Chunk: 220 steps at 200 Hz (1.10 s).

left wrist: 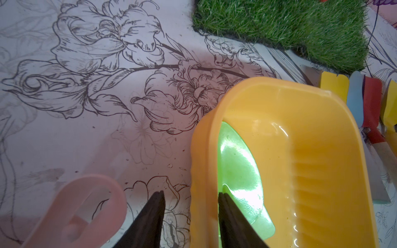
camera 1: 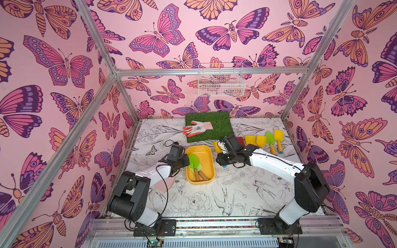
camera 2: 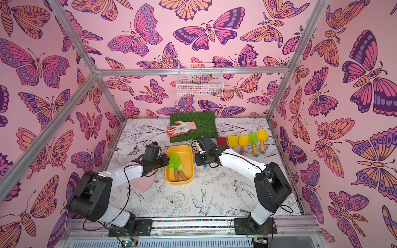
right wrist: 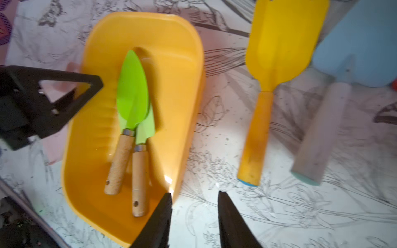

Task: Take the shovel out of the storage box
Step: Pick up the shovel from the storage box.

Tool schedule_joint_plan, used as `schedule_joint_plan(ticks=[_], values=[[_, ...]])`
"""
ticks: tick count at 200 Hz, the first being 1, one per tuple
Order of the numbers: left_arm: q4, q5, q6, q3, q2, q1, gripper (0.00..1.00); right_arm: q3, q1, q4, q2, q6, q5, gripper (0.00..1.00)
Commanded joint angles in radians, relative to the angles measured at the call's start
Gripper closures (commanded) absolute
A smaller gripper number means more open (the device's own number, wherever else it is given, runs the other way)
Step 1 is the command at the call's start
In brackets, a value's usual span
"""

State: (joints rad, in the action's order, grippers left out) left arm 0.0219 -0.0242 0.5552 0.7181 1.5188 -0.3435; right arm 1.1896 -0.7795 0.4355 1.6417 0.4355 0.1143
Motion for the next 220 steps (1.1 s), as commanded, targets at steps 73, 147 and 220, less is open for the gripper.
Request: schedule_joint_plan(ticks=[73,147,220], values=[[-0.007,0.029,-0.022,-0.023,-0.032,-0.009,0.53,0.152,-0.108,-0.089,0.202,0.228,0.176,0.62],[-0.007,0.024,-0.021,-0.016,-0.018,-0.012,0.53,0.233,-0.121,-0.129,0.369,0.370,0.225,0.54],[-0.007,0.024,-0.021,-0.011,-0.001,-0.012,0.53,0.326,-0.140,-0.109,0.484,0.391,0.287,0.62]])
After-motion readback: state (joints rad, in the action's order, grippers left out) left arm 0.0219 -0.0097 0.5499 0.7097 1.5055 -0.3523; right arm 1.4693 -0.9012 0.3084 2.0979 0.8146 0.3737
